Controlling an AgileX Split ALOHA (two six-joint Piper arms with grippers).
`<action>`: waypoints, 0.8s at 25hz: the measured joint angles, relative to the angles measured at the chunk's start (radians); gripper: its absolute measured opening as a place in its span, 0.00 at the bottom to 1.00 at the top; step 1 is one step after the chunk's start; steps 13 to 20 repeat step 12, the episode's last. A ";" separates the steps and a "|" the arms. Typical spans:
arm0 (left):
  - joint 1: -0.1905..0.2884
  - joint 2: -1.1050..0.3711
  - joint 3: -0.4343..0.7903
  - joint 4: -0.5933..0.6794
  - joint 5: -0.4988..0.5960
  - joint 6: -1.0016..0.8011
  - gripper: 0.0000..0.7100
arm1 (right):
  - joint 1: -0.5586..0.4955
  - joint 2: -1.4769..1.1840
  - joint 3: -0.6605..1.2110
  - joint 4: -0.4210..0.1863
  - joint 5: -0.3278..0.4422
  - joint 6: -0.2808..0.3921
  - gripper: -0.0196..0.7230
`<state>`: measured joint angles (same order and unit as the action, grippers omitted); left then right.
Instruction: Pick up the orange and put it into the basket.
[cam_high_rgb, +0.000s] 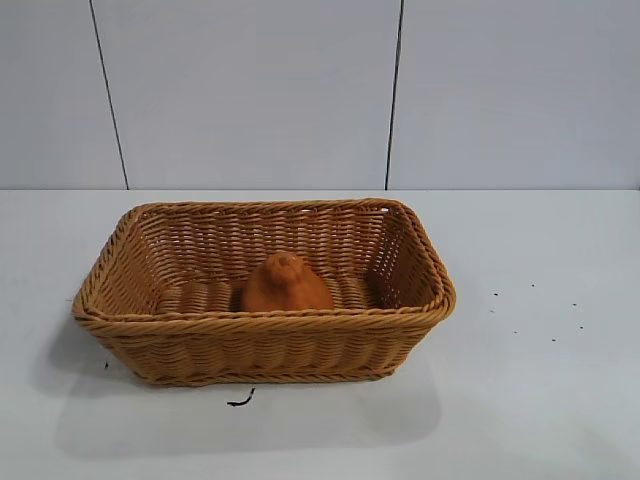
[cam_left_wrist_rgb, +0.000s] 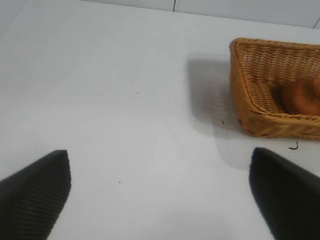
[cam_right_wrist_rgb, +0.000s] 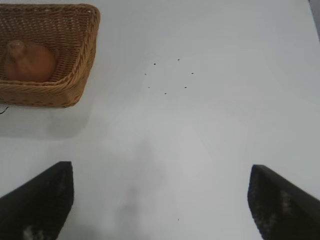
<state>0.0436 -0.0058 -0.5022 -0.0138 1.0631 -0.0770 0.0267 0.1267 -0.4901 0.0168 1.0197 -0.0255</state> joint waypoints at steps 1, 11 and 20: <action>0.000 0.000 0.000 0.000 0.000 0.000 0.98 | -0.016 -0.017 0.000 0.000 0.000 0.000 0.90; 0.000 0.000 0.000 0.000 0.000 0.000 0.98 | 0.006 -0.131 0.000 0.008 0.001 0.000 0.90; 0.000 0.000 0.000 0.000 0.000 0.000 0.98 | 0.006 -0.131 0.000 0.009 0.001 0.000 0.90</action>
